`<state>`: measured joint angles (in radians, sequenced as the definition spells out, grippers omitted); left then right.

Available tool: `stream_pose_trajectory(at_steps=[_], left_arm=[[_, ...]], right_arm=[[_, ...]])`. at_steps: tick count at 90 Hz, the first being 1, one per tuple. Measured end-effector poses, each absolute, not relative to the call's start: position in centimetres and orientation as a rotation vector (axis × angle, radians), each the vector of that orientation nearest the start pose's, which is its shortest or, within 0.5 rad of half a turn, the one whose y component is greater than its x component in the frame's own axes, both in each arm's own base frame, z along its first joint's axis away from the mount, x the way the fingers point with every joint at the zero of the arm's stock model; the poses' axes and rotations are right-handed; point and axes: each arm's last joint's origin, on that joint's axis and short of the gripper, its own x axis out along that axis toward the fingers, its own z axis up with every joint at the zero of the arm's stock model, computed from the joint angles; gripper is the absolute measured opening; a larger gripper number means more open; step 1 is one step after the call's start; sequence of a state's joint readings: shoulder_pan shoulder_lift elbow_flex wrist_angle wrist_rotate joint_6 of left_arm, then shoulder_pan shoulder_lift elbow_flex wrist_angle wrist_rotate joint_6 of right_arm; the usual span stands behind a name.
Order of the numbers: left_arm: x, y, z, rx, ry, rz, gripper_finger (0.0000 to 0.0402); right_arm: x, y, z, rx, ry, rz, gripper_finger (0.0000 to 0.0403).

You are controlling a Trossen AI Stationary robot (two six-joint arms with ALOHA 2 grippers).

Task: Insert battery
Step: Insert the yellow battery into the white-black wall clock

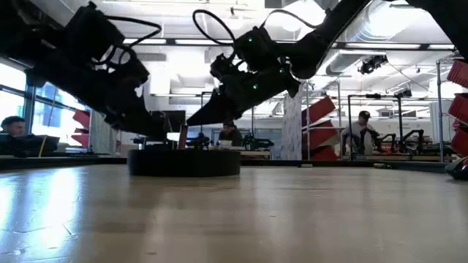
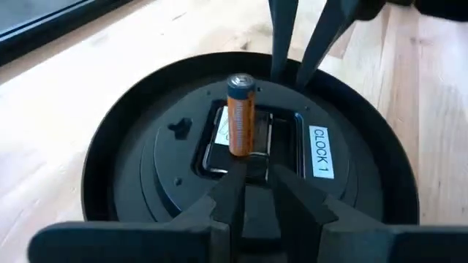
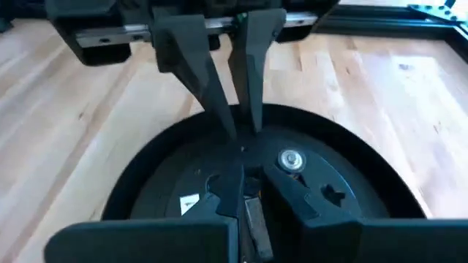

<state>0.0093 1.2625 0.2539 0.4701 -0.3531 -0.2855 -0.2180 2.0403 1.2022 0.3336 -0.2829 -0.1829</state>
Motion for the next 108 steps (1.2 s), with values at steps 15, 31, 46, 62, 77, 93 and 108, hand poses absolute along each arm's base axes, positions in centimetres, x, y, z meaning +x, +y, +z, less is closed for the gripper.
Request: stream_pose_trajectory(at_steps=[15,31,46,62,77,93,108], left_arm=[[20.3,1.2,13.1,-0.183,0.476,0.426,0.0053],[20.3,1.2,13.1,-0.183,0.475,0.427,0.0053],[20.3,1.2,13.2,-0.175,0.473,0.434,0.0053],[20.3,1.4,13.2,-0.171,0.461,0.456,0.0057],[20.5,1.6,13.7,-0.143,0.421,0.456,0.0065],[20.5,2.1,13.6,-0.146,0.431,0.443,0.0084],[20.5,2.3,13.6,-0.153,0.433,0.435,0.0112]], right_arm=[[42.2,-8.7,14.9,-0.058,0.501,0.076,0.0016],[42.2,-8.7,14.8,-0.057,0.514,0.07,0.0016],[42.1,-8.7,14.7,-0.065,0.526,0.066,0.0016],[42.0,-8.9,14.7,-0.066,0.535,0.051,0.0016],[42.0,-8.9,14.5,-0.104,0.55,0.056,0.0016],[41.9,-9.2,14.5,-0.111,0.55,0.059,0.0019],[41.8,-9.7,14.5,-0.099,0.548,0.071,0.0037]])
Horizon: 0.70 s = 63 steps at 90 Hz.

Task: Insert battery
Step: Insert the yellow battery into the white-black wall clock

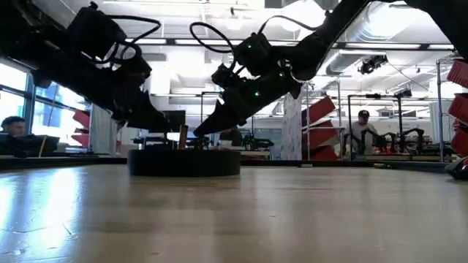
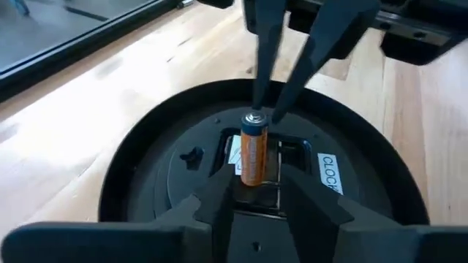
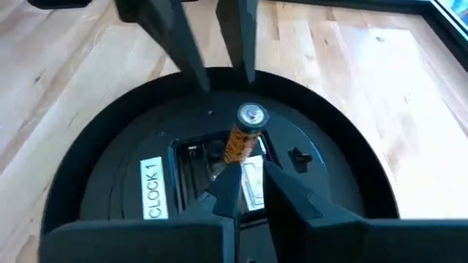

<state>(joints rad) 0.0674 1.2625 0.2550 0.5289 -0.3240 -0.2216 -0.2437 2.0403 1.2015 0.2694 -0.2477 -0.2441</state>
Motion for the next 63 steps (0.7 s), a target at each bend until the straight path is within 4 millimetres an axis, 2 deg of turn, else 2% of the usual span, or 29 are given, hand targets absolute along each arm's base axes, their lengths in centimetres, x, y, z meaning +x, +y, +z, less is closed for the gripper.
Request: stream_pose_trajectory(at_steps=[13,25,33,63], left_arm=[[20.5,2.4,13.6,-0.138,0.435,0.439,0.0137],[20.5,2.4,13.6,-0.13,0.434,0.436,0.0152],[20.5,2.4,13.7,-0.133,0.428,0.43,0.0154],[20.9,2.5,13.9,-0.119,0.382,0.446,0.0155]], right_arm=[[41.7,-9.8,14.5,-0.097,0.542,0.072,0.0061],[42.0,-9.9,13.6,-0.089,0.546,0.071,0.0074],[42.0,-9.9,13.0,-0.083,0.559,0.072,0.0076],[41.8,-10.4,13.0,-0.049,0.56,0.092,0.0076]])
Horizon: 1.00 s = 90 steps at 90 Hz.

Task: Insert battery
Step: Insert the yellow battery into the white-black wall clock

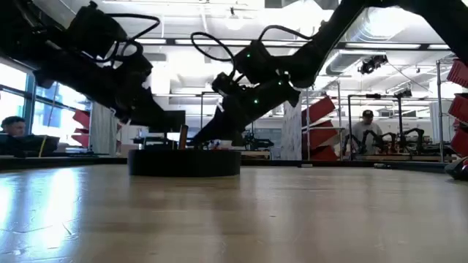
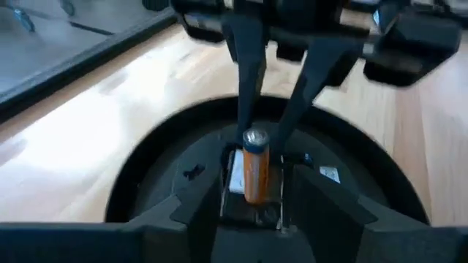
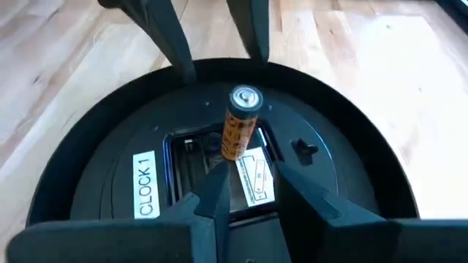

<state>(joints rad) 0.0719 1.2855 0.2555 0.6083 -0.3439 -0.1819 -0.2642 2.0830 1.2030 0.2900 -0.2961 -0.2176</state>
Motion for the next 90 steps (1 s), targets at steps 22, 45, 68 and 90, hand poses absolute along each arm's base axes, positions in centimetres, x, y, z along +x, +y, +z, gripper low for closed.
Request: stream_pose_trajectory(at_steps=[22,45,68,90], left_arm=[[21.6,2.5,12.3,-0.071,0.424,0.441,0.0184],[21.8,2.7,12.6,-0.049,0.385,0.453,0.0218],[22.9,3.2,11.9,-0.022,0.428,0.406,0.022],[23.7,3.6,11.5,-0.011,0.454,0.397,0.022]], right_arm=[[41.6,-10.4,12.9,-0.056,0.592,0.101,0.0076],[41.5,-10.5,12.8,-0.054,0.597,0.097,0.0076],[41.6,-10.6,12.9,-0.052,0.587,0.078,0.0076],[41.6,-10.5,12.8,-0.042,0.6,0.081,0.0076]])
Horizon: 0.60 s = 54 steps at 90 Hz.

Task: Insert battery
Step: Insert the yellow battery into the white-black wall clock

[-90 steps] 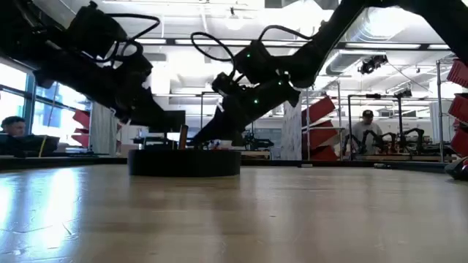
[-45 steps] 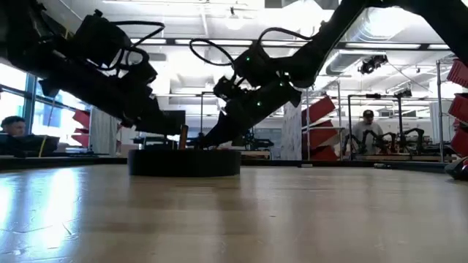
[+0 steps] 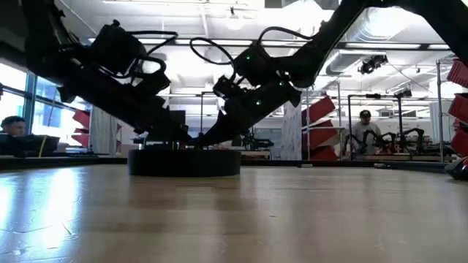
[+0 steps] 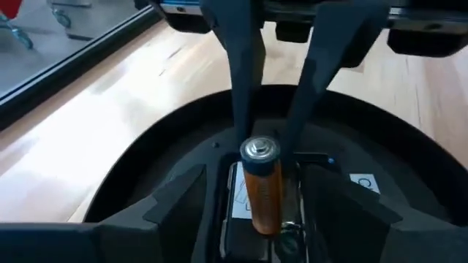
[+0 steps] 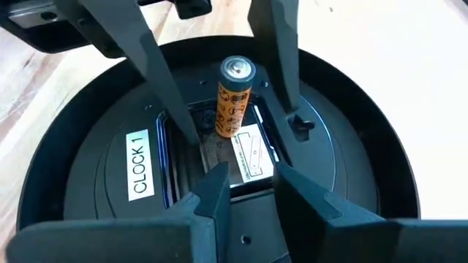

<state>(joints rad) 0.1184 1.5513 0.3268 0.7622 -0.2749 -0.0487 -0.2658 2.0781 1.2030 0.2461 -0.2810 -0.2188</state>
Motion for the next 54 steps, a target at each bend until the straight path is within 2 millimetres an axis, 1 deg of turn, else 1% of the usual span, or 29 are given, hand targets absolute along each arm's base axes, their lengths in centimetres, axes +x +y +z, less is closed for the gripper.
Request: stream_pose_trajectory(at_steps=[11,34,54], left_arm=[[23.8,3.7,11.5,-0.011,0.453,0.395,0.022],[23.8,3.8,11.6,-0.004,0.444,0.398,0.022],[23.8,3.8,11.7,0.001,0.431,0.397,0.022]], right_arm=[[41.4,-10.4,13.0,-0.056,0.607,0.093,0.0076],[41.1,-10.5,15.0,-0.09,0.595,0.053,0.0076],[41.0,-10.5,15.0,-0.089,0.604,0.049,0.0076]])
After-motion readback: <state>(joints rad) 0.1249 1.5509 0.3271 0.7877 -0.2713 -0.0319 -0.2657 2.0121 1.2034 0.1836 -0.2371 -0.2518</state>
